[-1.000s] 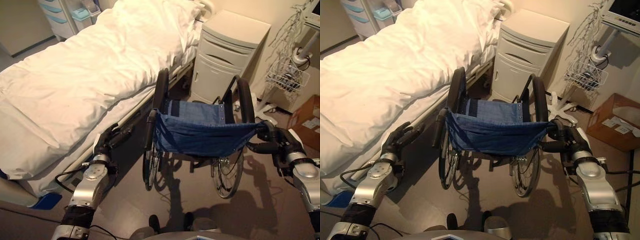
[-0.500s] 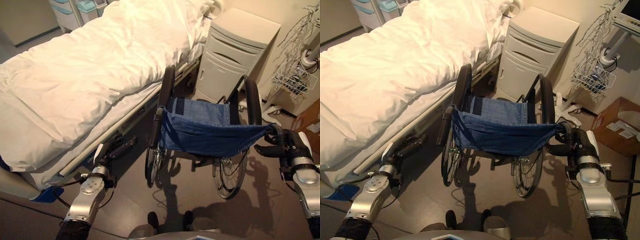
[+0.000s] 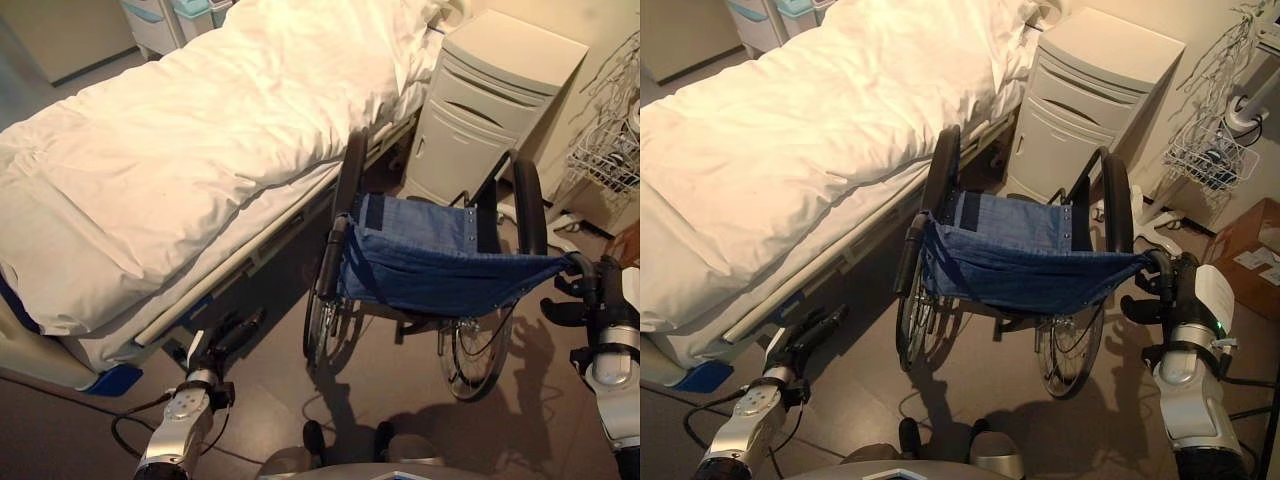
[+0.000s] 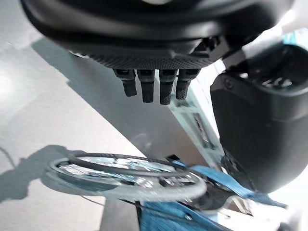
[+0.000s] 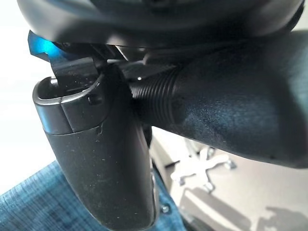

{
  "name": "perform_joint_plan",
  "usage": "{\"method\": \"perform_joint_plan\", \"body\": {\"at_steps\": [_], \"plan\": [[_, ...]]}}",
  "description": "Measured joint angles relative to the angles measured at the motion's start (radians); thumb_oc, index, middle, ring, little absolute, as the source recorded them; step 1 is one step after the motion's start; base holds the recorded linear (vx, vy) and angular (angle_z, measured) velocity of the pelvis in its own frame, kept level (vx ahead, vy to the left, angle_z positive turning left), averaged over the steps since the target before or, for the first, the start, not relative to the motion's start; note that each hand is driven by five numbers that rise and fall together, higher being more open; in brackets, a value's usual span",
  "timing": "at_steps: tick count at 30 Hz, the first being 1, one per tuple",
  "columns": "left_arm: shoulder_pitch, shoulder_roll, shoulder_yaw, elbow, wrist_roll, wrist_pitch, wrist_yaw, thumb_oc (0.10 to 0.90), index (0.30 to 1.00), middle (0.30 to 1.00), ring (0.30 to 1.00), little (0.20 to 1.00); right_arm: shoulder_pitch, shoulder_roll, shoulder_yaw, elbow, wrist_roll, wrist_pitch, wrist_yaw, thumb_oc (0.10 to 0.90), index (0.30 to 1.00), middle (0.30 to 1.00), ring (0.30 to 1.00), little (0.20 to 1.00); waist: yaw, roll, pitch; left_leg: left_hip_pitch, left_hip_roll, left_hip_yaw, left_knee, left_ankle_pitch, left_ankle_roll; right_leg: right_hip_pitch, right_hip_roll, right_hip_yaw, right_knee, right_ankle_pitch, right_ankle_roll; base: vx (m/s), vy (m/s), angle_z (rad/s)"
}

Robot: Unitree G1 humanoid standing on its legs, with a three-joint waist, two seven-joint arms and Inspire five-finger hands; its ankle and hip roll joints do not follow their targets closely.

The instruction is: Push the wheelchair next to the bed

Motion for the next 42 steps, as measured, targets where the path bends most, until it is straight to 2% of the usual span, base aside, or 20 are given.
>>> {"method": "perform_joint_plan", "body": {"at_steps": [5, 7, 10, 12, 14, 15, 16, 17, 20, 21, 23, 24, 26, 28, 32, 34, 37, 39, 41, 42], "plan": [[0.001, -0.008, 0.000, 0.050, -0.012, -0.012, 0.001, 0.800, 0.900, 0.900, 0.900, 0.900, 0.020, 0.000, 0.000, 0.015, 0.007, 0.003, -0.073, 0.800, 0.900, 0.900, 0.900, 0.900, 0.009, -0.001, 0.001, 0.005, -0.004, 0.000, 0.000, 0.000, 0.001, 0.002, -0.004, 0.028, 0.002, -0.005, 0.008, 0.01, 0.017, 0.06], [0.002, -0.010, 0.000, 0.055, -0.013, -0.015, 0.001, 0.800, 0.900, 0.900, 0.900, 0.900, 0.025, 0.001, -0.001, 0.014, 0.069, -0.002, -0.097, 0.800, 0.900, 0.900, 0.900, 0.900, 0.014, -0.002, 0.001, 0.005, -0.004, 0.000, 0.000, 0.000, 0.003, 0.002, -0.004, 0.029, 0.002, -0.005, 0.008, 0.00, 0.000, 0.00], [-0.003, -0.016, 0.001, 0.114, -0.014, -0.042, 0.001, 0.800, 0.900, 0.900, 0.900, 0.900, 0.015, 0.057, -0.049, 0.031, 0.327, -0.079, -0.123, 0.800, 0.900, 0.900, 0.900, 0.900, 0.014, -0.014, 0.003, 0.010, 0.000, 0.003, 0.000, -0.001, 0.001, 0.009, 0.001, 0.039, 0.001, -0.006, 0.007, 0.00, 0.006, -0.03], [-0.009, -0.029, 0.001, 0.189, -0.013, -0.069, 0.001, 0.800, 0.900, 0.900, 0.900, 0.900, -0.018, 0.116, -0.111, 0.094, 0.655, -0.195, -0.122, 0.800, 0.900, 0.900, 0.900, 0.900, 0.010, -0.030, -0.001, 0.013, 0.005, 0.003, 0.000, -0.001, 0.001, 0.014, 0.006, 0.046, -0.001, -0.007, 0.005, 0.01, 0.001, -0.03], [-0.012, -0.046, -0.001, 0.246, -0.013, -0.072, 0.002, 0.800, 0.900, 0.900, 0.900, 0.900, -0.044, 0.165, -0.152, 0.134, 0.855, -0.272, -0.078, 0.800, 0.900, 0.900, 0.900, 0.900, -0.001, -0.036, -0.005, 0.014, 0.007, 0.004, 0.000, -0.001, 0.001, 0.015, 0.008, 0.048, 0.000, -0.007, 0.004, 0.00, 0.002, -0.02], [-0.014, -0.059, -0.003, 0.277, -0.013, -0.073, 0.002, 0.800, 0.900, 0.900, 0.900, 0.900, -0.046, 0.162, -0.153, 0.141, 0.977, -0.295, -0.046, 0.800, 0.900, 0.900, 0.900, 0.900, -0.007, -0.036, -0.005, 0.013, 0.007, 0.004, 0.001, -0.001, 0.001, 0.015, 0.008, 0.048, 0.000, -0.007, 0.004, 0.00, 0.000, 0.00], [-0.013, -0.063, -0.003, 0.287, -0.013, -0.073, 0.001, 0.800, 0.900, 0.900, 0.900, 0.900, -0.045, 0.164, -0.153, 0.143, 1.032, -0.310, -0.032, 0.800, 0.900, 0.900, 0.900, 0.900, -0.008, -0.035, -0.005, 0.013, 0.008, 0.004, 0.003, -0.001, 0.001, 0.015, 0.009, 0.049, 0.000, -0.007, 0.004, 0.00, 0.000, 0.00], [-0.013, -0.068, -0.003, 0.316, -0.013, -0.082, 0.000, 0.800, 0.900, 0.900, 0.900, 0.900, -0.064, 0.206, -0.189, 0.159, 1.226, -0.364, -0.036, 0.800, 0.900, 0.900, 0.900, 0.900, -0.009, -0.035, -0.006, 0.013, 0.011, 0.005, 0.006, -0.001, 0.001, 0.016, 0.010, 0.050, 0.000, -0.007, 0.003, 0.00, 0.019, -0.04], [-0.019, -0.099, -0.012, 0.369, -0.013, -0.098, -0.002, 0.800, 0.900, 0.900, 0.900, 0.900, -0.110, 0.346, -0.289, 0.223, 1.583, -0.474, -0.085, 0.800, 0.900, 0.900, 0.900, 0.900, -0.012, -0.006, -0.017, 0.013, 0.011, 0.007, 0.005, -0.001, 0.001, 0.015, 0.012, 0.052, 0.000, -0.006, 0.003, 0.00, 0.007, -0.01], [-0.019, -0.108, -0.016, 0.375, -0.013, -0.100, -0.003, 0.800, 0.900, 0.900, 0.900, 0.900, -0.109, 0.357, -0.289, 0.238, 1.621, -0.481, -0.091, 0.800, 0.900, 0.900, 0.900, 0.900, -0.013, 0.007, -0.018, 0.012, 0.010, 0.006, 0.005, -0.001, 0.001, 0.014, 0.012, 0.052, 0.001, -0.006, 0.003, 0.00, 0.000, 0.00], [-0.019, -0.130, -0.037, 0.387, -0.014, -0.107, -0.004, 0.800, 0.900, 0.900, 0.900, 0.900, -0.107, 0.386, -0.286, 0.268, 1.706, -0.507, -0.144, 0.800, 0.900, 0.900, 0.900, 0.900, -0.013, 0.059, -0.024, 0.010, 0.006, 0.008, 0.001, -0.001, 0.001, 0.012, 0.009, 0.052, 0.000, -0.007, 0.003, 0.00, 0.000, 0.00], [-0.016, -0.137, -0.049, 0.391, -0.014, -0.113, -0.004, 0.800, 0.900, 0.900, 0.900, 0.900, -0.106, 0.406, -0.286, 0.270, 1.739, -0.531, -0.173, 0.800, 0.900, 0.900, 0.900, 0.900, -0.011, 0.080, -0.031, 0.009, 0.006, 0.008, 0.000, -0.001, 0.001, 0.011, 0.009, 0.051, -0.003, -0.007, 0.003, 0.00, 0.000, 0.00], [-0.016, -0.145, -0.052, 0.401, -0.014, -0.126, -0.005, 0.800, 0.900, 0.900, 0.900, 0.900, -0.107, 0.432, -0.282, 0.270, 1.771, -0.578, -0.211, 0.800, 0.900, 0.900, 0.900, 0.900, -0.008, 0.100, -0.044, 0.009, 0.008, 0.010, 0.000, -0.001, 0.001, 0.010, 0.013, 0.051, -0.004, -0.008, 0.002, 0.00, 0.000, 0.00], [-0.018, -0.144, -0.052, 0.400, -0.014, -0.138, -0.004, 0.800, 0.900, 0.900, 0.900, 0.900, -0.109, 0.434, -0.262, 0.270, 1.774, -0.613, -0.223, 0.800, 0.900, 0.900, 0.900, 0.900, -0.006, 0.103, -0.047, 0.009, 0.011, 0.011, 0.000, -0.001, 0.001, 0.010, 0.016, 0.051, -0.005, -0.009, 0.000, 0.00, 0.000, 0.00], [-0.016, -0.144, -0.055, 0.404, -0.021, -0.143, -0.005, 0.800, 0.900, 0.900, 0.900, 0.900, -0.113, 0.438, -0.261, 0.269, 1.808, -0.679, -0.229, 0.800, 0.900, 0.900, 0.900, 0.900, -0.007, 0.078, -0.068, 0.009, 0.014, 0.013, 0.000, -0.001, 0.001, 0.009, 0.020, 0.052, -0.005, -0.011, -0.003, 0.00, 0.002, -0.01], [-0.017, -0.144, -0.061, 0.418, -0.026, -0.143, -0.006, 0.800, 0.900, 0.900, 0.900, 0.900, -0.113, 0.449, -0.258, 0.270, 1.807, -0.703, -0.229, 0.800, 0.900, 0.900, 0.900, 0.900, -0.008, 0.052, -0.082, 0.006, 0.014, 0.018, 0.000, 0.003, 0.006, 0.000, 0.021, 0.056, -0.004, -0.011, -0.003, 0.00, 0.011, -0.09], [-0.019, -0.143, -0.068, 0.480, -0.035, -0.140, -0.019, 0.800, 0.900, 0.900, 0.900, 0.900, -0.113, 0.468, -0.241, 0.349, 1.750, -0.703, -0.228, 0.800, 0.900, 0.900, 0.900, 0.900, -0.009, 0.011, -0.112, 0.010, 0.014, 0.029, 0.000, 0.003, 0.006, -0.004, 0.020, 0.070, -0.004, -0.011, -0.003, 0.00, 0.019, -0.11], [-0.020, -0.143, -0.068, 0.490, -0.042, -0.137, -0.022, 0.800, 0.900, 0.900, 0.900, 0.900, -0.106, 0.476, -0.220, 0.423, 1.674, -0.686, -0.228, 0.800, 0.900, 0.900, 0.900, 0.900, -0.008, 0.004, -0.116, 0.009, 0.013, 0.030, 0.000, 0.003, 0.006, -0.006, 0.018, 0.070, -0.004, -0.011, -0.002, 0.00, 0.000, 0.00], [-0.020, -0.142, -0.068, 0.506, -0.042, -0.130, -0.023, 0.800, 0.900, 0.900, 0.900, 0.900, -0.095, 0.478, -0.190, 0.559, 1.557, -0.632, -0.226, 0.800, 0.900, 0.900, 0.900, 0.900, -0.007, 0.010, -0.117, 0.011, 0.013, 0.030, 0.000, 0.002, 0.006, -0.005, 0.017, 0.070, -0.004, -0.010, -0.001, 0.00, 0.000, 0.00], [-0.020, -0.142, -0.068, 0.521, -0.042, -0.119, -0.023, 0.800, 0.900, 0.900, 0.900, 0.900, -0.094, 0.479, -0.173, 0.659, 1.472, -0.563, -0.219, 0.800, 0.900, 0.900, 0.900, 0.900, -0.004, 0.012, -0.123, 0.010, 0.014, 0.030, 0.000, 0.001, 0.004, -0.005, 0.018, 0.070, -0.004, -0.011, -0.001, 0.00, 0.000, 0.00]]}}
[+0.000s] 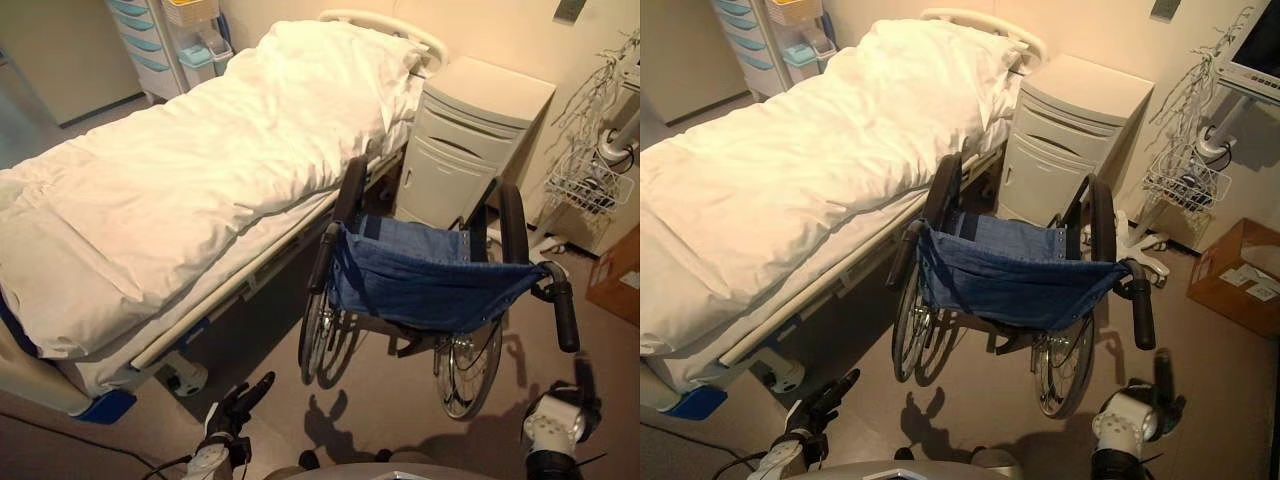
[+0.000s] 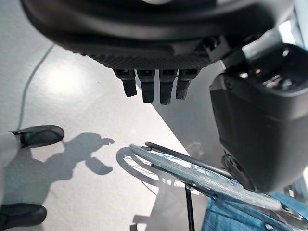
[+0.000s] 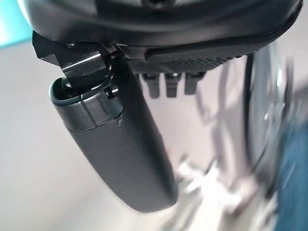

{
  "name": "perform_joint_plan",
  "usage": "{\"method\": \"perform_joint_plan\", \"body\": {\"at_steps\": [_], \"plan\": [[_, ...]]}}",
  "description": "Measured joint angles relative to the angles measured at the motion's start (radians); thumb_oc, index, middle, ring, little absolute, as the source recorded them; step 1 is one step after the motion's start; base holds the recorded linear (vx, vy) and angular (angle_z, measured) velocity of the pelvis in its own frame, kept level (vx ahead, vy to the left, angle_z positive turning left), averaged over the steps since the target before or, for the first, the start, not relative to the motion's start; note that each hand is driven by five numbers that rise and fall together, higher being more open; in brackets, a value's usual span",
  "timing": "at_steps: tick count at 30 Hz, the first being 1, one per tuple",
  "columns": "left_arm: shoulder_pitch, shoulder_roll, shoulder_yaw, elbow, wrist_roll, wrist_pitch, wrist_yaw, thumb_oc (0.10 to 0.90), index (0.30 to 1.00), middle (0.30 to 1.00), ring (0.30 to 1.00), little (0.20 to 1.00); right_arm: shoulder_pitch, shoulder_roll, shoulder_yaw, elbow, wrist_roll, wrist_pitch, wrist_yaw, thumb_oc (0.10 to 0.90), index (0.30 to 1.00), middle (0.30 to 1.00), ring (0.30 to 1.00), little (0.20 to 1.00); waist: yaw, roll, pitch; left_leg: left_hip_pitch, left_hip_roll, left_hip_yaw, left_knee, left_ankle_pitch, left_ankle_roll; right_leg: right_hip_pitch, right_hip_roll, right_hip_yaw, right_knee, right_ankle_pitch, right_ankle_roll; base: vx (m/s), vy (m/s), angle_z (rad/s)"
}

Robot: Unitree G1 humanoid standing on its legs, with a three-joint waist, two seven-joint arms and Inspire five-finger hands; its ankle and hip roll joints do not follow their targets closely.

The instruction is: Push the wheelchair next to the bed

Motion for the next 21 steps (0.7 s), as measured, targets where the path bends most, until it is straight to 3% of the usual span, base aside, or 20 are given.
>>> {"method": "perform_joint_plan", "body": {"at_steps": [4, 7, 9, 11, 15, 21], "plan": [[0.003, -0.006, -0.002, 0.061, 0.002, 0.026, -0.021, 0.800, 0.900, 0.900, 0.900, 0.900, 0.040, -0.007, 0.110, 0.291, -0.329, 0.211, 0.119, 0.800, 0.900, 0.900, 0.900, 0.900, 0.009, 0.042, 0.002, -0.004, 0.001, 0.002, 0.000, -0.002, -0.003, -0.006, 0.001, 0.001, -0.001, 0.000, 0.000, -0.04, -0.003, -0.02], [0.012, -0.016, 0.000, 0.106, 0.014, 0.039, -0.037, 0.800, 0.900, 0.900, 0.900, 0.900, 0.097, -0.011, 0.236, 0.344, -0.545, 0.291, 0.252, 0.800, 0.900, 0.900, 0.900, 0.900, 0.010, 0.058, 0.009, -0.007, 0.002, 0.003, 0.000, -0.002, -0.003, -0.011, 0.001, 0.000, -0.002, 0.001, 0.000, -0.04, 0.018, -0.09], [0.010, -0.019, 0.001, 0.141, 0.013, 0.047, -0.064, 0.800, 0.900, 0.900, 0.900, 0.900, 0.126, -0.015, 0.333, 0.358, -0.706, 0.296, 0.363, 0.800, 0.900, 0.900, 0.900, 0.900, 0.010, 0.060, 0.011, -0.003, 0.004, 0.005, 0.000, -0.002, -0.003, -0.012, 0.002, -0.001, -0.003, 0.001, 0.001, -0.04, 0.044, -0.01], [0.008, -0.024, 0.001, 0.165, 0.012, 0.054, -0.091, 0.800, 0.900, 0.900, 0.900, 0.900, 0.126, -0.020, 0.368, 0.358, -0.775, 0.277, 0.420, 0.800, 0.900, 0.900, 0.900, 0.900, 0.009, 0.053, 0.014, -0.003, 0.004, 0.005, 0.000, -0.002, -0.003, -0.013, 0.001, 0.000, -0.005, 0.001, 0.001, -0.04, 0.065, 0.00], [0.007, -0.031, -0.004, 0.192, 0.009, 0.064, -0.136, 0.800, 0.900, 0.900, 0.900, 0.900, 0.109, -0.032, 0.412, 0.354, -0.876, 0.229, 0.469, 0.800, 0.900, 0.900, 0.900, 0.900, 0.018, 0.036, 0.019, -0.002, 0.004, 0.003, 0.000, -0.002, -0.003, -0.015, -0.001, 0.002, 0.000, 0.001, 0.001, -0.04, 0.079, 0.01], [0.004, -0.031, -0.021, 0.192, 0.009, 0.067, -0.172, 0.800, 0.900, 0.900, 0.900, 0.900, 0.069, -0.060, 0.474, 0.353, -0.988, 0.232, 0.554, 0.800, 0.900, 0.900, 0.900, 0.900, 0.027, 0.032, 0.022, -0.005, -0.001, -0.004, 0.000, -0.002, -0.002, -0.013, -0.003, 0.002, 0.001, 0.001, 0.000, -0.05, 0.074, 0.03]]}}
